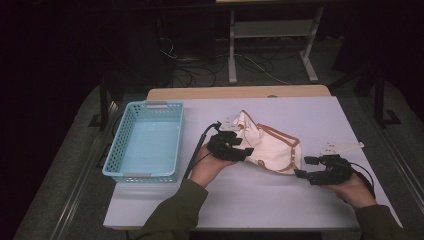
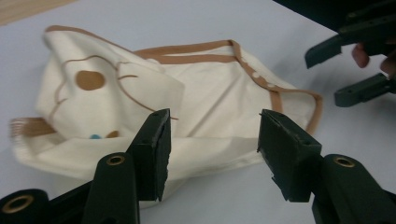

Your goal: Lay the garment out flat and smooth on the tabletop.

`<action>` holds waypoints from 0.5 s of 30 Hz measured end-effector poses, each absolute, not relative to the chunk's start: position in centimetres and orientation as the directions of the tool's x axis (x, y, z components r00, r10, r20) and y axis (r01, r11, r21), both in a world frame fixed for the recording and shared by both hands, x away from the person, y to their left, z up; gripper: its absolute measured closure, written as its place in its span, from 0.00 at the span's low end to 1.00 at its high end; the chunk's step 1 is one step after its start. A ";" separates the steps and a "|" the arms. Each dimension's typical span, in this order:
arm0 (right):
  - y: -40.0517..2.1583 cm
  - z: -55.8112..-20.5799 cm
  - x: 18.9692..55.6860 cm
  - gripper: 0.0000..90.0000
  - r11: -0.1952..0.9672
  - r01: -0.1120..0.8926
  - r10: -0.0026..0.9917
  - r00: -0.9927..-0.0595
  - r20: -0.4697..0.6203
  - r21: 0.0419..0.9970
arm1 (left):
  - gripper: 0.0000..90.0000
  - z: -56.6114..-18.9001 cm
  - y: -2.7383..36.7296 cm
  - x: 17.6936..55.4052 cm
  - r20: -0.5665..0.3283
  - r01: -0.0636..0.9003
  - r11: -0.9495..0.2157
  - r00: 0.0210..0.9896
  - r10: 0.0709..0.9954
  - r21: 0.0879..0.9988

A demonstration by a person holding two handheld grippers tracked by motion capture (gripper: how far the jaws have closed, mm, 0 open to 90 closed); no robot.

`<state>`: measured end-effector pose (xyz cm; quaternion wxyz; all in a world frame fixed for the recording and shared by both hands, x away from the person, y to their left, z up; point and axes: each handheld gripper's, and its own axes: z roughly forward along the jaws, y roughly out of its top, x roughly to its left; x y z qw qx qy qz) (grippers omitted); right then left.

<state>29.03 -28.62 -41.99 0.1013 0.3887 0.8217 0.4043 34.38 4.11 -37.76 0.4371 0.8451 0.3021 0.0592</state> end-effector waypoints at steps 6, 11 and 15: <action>-28.6 -42.0 29.0 0.35 0.372 0.558 0.721 -0.677 0.148 0.742 | 0.45 -38.4 2.7 33.4 -0.187 0.450 -0.445 0.834 0.519 0.774; -28.7 -42.0 29.1 0.35 0.374 0.556 0.719 -0.679 0.147 0.742 | 0.42 -38.9 1.4 32.9 -0.166 0.427 -0.480 0.853 0.495 0.766; -28.7 -42.0 29.1 0.35 0.375 0.556 0.719 -0.680 0.146 0.742 | 0.42 -39.7 0.6 32.7 -0.136 0.410 -0.522 0.864 0.485 0.748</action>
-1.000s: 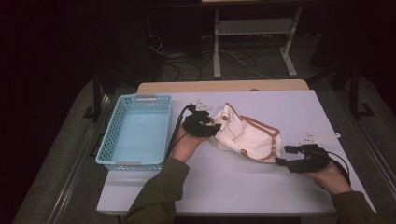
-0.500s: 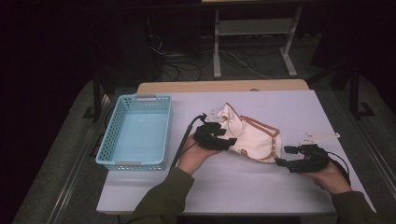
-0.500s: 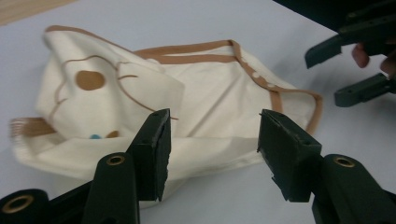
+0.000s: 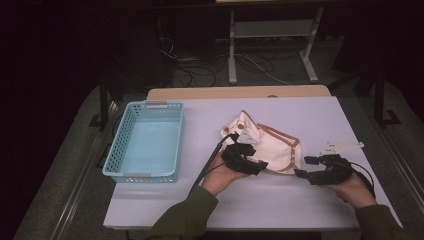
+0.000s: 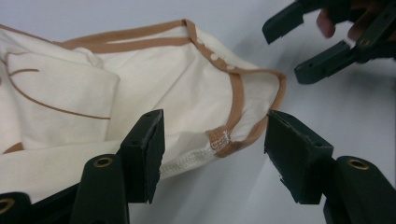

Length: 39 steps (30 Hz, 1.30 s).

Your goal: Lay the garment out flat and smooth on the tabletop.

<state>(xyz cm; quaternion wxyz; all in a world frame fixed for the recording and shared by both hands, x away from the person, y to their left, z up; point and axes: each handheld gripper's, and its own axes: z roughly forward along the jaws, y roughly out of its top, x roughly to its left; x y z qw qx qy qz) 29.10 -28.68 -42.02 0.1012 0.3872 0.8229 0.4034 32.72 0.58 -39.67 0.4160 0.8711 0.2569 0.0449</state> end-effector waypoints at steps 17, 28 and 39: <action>-28.7 -42.0 29.1 0.35 0.373 0.556 0.718 -0.680 0.148 0.742 | 0.89 -41.2 -0.1 32.7 -0.089 0.385 -0.580 0.877 0.473 0.718; -28.7 -42.0 29.1 0.35 0.376 0.556 0.718 -0.680 0.146 0.742 | 0.96 -40.4 0.8 31.8 -0.101 0.373 -0.586 0.891 0.443 0.719; -28.7 -42.1 29.1 0.35 0.375 0.560 0.723 -0.676 0.146 0.739 | 0.96 -40.1 3.0 30.9 -0.098 0.366 -0.601 0.897 0.431 0.711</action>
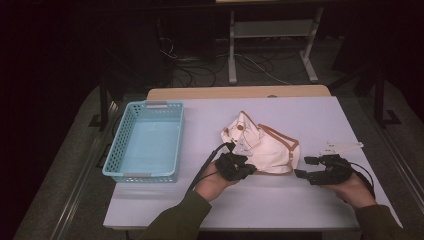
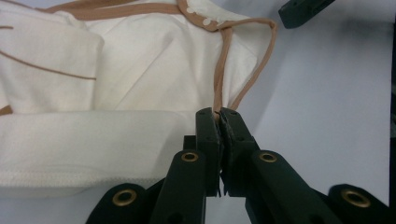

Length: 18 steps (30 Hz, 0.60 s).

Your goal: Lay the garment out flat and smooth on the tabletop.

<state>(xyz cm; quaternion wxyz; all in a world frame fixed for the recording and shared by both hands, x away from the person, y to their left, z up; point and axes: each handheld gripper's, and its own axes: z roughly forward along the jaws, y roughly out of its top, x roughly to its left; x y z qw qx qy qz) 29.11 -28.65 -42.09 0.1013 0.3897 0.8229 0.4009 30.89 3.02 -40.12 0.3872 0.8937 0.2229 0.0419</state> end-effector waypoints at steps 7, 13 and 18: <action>-28.5 -42.2 29.2 0.35 0.380 0.563 0.723 -0.676 0.144 0.734 | 0.96 -40.1 5.3 30.7 -0.106 0.388 -0.586 0.883 0.457 0.712; -28.3 -42.2 29.2 0.35 0.386 0.565 0.723 -0.676 0.141 0.729 | 0.96 -40.1 7.1 30.5 -0.106 0.400 -0.574 0.873 0.476 0.714; -28.1 -42.3 29.3 0.35 0.393 0.564 0.723 -0.677 0.134 0.726 | 0.96 -40.3 8.3 30.3 -0.103 0.412 -0.573 0.864 0.493 0.709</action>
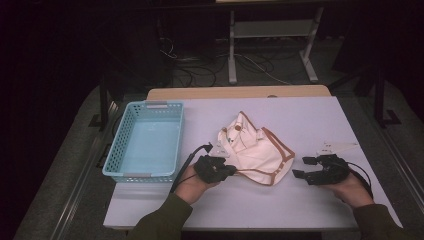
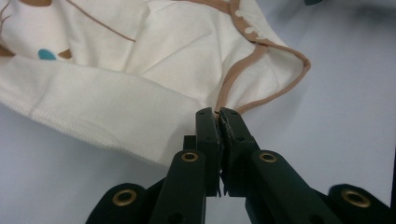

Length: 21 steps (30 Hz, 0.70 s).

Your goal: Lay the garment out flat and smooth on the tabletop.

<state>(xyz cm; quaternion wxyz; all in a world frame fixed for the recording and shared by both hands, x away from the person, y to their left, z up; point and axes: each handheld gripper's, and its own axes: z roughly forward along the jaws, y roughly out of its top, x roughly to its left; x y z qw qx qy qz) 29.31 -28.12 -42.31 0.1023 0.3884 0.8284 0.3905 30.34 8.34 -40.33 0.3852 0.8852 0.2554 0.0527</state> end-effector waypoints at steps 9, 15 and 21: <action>-27.9 -42.3 29.3 0.35 0.401 0.559 0.718 -0.684 0.130 0.726 | 0.96 -40.8 10.0 29.3 -0.102 0.430 -0.573 0.851 0.515 0.697; -27.6 -42.3 29.6 0.35 0.402 0.557 0.714 -0.688 0.132 0.727 | 0.96 -41.7 10.8 28.3 -0.099 0.455 -0.581 0.836 0.540 0.675; -27.1 -42.2 30.5 0.35 0.402 0.555 0.711 -0.691 0.135 0.728 | 0.90 -41.8 11.0 28.2 -0.093 0.451 -0.573 0.833 0.545 0.684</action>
